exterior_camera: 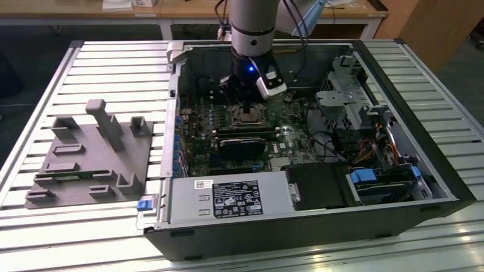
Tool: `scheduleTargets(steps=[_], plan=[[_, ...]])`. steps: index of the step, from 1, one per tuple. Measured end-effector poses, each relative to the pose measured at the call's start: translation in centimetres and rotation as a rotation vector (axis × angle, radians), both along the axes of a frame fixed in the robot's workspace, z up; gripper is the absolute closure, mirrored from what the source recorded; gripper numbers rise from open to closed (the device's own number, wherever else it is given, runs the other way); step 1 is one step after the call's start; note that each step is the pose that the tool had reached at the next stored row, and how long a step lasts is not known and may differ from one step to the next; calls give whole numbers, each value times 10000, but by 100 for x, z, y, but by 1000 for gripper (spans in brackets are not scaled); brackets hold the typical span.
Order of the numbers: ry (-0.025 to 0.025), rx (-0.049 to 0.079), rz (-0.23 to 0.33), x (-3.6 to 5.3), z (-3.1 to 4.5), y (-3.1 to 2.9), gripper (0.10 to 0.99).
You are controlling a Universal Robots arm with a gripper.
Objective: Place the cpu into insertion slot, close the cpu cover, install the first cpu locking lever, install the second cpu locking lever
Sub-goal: 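Close the cpu cover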
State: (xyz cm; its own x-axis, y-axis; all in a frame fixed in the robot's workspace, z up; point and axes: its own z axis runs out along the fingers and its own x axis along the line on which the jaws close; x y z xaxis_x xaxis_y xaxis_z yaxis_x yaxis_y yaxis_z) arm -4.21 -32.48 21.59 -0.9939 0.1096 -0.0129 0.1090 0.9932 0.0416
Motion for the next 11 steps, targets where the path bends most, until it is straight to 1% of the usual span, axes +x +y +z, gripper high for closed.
scheduleTargets(steps=[2, 5, 11], plan=[[0, -4, 154, 0, -2, 0, 980], [-1, -2, 159, -8, -9, 0, 980], [-1, -2, 160, -58, -38, 0, 980]])
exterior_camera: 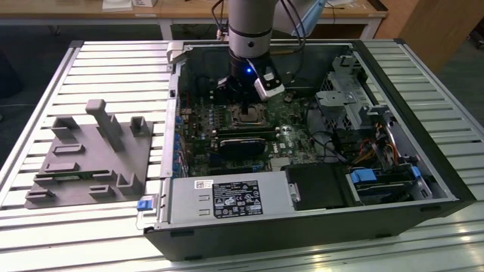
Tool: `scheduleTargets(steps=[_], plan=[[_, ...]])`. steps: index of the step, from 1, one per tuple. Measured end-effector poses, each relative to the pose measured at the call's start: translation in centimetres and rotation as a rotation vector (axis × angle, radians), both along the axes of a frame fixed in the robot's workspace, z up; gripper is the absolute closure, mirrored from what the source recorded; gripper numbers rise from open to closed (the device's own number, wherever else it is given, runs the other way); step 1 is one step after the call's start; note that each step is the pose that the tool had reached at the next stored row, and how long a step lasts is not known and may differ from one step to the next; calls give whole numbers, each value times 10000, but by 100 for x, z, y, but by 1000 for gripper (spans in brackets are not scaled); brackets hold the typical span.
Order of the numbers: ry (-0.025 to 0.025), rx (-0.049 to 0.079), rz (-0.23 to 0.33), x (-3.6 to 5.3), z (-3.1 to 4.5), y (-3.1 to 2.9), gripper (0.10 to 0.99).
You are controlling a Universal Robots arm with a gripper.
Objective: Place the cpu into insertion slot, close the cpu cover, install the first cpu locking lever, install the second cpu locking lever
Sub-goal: 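Close the cpu cover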
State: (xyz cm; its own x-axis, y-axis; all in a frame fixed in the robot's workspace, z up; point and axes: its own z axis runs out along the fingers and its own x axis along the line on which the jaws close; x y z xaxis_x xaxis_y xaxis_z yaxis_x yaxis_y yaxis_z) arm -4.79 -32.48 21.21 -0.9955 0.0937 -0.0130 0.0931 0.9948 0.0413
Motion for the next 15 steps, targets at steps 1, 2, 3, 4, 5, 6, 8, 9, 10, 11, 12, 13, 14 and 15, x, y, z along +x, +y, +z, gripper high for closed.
scheduleTargets(steps=[1, 2, 3, 4, 5, 6, 8, 9, 10, 11, 12, 13, 14, 15], plan=[[1, -1, 2, -11, -5, 0, 980], [0, -1, 3, -23, -9, 0, 980], [0, -1, 5, -38, -14, 0, 980], [0, 0, 6, -54, -20, 0, 980], [0, 0, 7, -70, -26, 0, 980], [0, 1, 12, -86, -34, 0, 980], [0, 0, 34, -111, -50, 0, 980], [0, 0, 49, -122, -58, 0, 980], [0, 0, 61, -131, -65, 0, 980], [0, 0, 71, -138, -72, 0, 980], [0, 0, 82, -143, -78, 0, 980], [0, -1, 94, -149, -86, 0, 980], [0, 0, 106, -153, -93, 0, 980], [0, -1, 116, -157, -100, 0, 980]])
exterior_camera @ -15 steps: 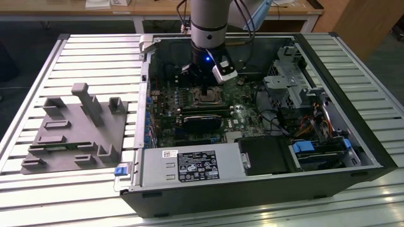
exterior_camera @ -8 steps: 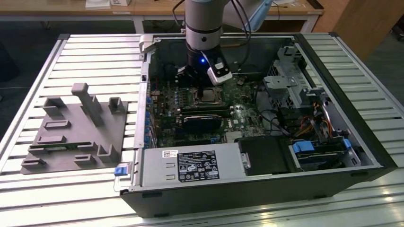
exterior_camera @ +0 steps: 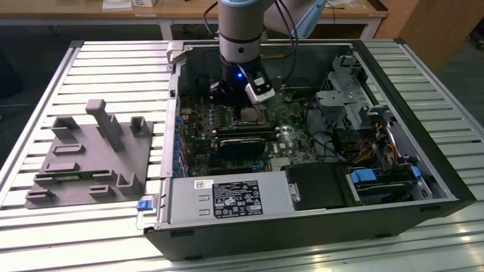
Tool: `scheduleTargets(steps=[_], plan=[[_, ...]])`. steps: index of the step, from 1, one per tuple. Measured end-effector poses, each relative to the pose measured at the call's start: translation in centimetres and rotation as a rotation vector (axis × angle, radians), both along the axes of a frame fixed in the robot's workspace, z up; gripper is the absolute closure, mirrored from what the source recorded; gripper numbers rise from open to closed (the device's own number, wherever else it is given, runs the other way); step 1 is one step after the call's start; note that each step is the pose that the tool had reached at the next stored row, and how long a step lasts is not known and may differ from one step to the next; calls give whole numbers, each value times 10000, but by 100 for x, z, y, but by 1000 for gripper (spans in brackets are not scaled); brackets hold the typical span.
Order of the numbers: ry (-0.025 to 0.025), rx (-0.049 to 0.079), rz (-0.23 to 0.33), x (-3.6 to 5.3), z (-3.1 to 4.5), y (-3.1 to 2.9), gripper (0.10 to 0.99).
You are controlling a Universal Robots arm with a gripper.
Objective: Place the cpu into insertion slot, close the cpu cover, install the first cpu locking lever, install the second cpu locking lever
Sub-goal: 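Close the cpu cover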
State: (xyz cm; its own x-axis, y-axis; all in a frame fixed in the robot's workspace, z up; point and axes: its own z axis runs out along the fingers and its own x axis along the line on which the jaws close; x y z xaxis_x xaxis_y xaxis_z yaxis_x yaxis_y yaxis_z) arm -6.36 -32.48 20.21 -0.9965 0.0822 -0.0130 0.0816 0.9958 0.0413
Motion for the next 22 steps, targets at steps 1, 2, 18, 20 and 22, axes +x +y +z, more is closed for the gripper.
scheduleTargets(steps=[1, 2, 18, 20, 22], plan=[[0, 0, 10, -4, -6, 0, 980], [0, 0, 21, -7, -12, 0, 980], [-4, 5, 108, -11, -39, 1, 980], [-5, 7, 126, -11, -25, 1, 980], [0, 1, 148, -12, -4, 0, 980]])
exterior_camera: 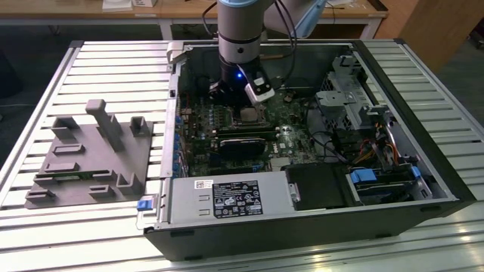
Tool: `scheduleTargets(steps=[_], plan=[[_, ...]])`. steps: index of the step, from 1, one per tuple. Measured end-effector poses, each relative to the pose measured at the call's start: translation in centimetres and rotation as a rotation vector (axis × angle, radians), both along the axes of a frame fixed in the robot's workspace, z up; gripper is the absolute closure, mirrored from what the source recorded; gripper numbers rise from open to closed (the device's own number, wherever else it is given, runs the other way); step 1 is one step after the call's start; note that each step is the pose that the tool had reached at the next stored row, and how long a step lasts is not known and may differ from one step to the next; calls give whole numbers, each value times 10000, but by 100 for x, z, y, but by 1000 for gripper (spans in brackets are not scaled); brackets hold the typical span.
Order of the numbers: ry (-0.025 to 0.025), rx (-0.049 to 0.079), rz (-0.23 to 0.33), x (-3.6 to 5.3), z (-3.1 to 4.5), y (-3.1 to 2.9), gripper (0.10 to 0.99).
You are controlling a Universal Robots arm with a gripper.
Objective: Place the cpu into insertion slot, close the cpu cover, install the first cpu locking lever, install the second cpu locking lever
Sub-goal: 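Close the cpu cover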
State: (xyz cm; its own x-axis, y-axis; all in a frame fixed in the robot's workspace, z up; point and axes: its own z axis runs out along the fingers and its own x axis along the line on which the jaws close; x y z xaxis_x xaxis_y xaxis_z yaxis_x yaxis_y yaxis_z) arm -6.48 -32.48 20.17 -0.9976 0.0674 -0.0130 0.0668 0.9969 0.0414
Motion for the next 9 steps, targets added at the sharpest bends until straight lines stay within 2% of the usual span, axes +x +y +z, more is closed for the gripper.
scheduleTargets(steps=[9], plan=[[0, -1, 86, 0, 139, 0, 980]])
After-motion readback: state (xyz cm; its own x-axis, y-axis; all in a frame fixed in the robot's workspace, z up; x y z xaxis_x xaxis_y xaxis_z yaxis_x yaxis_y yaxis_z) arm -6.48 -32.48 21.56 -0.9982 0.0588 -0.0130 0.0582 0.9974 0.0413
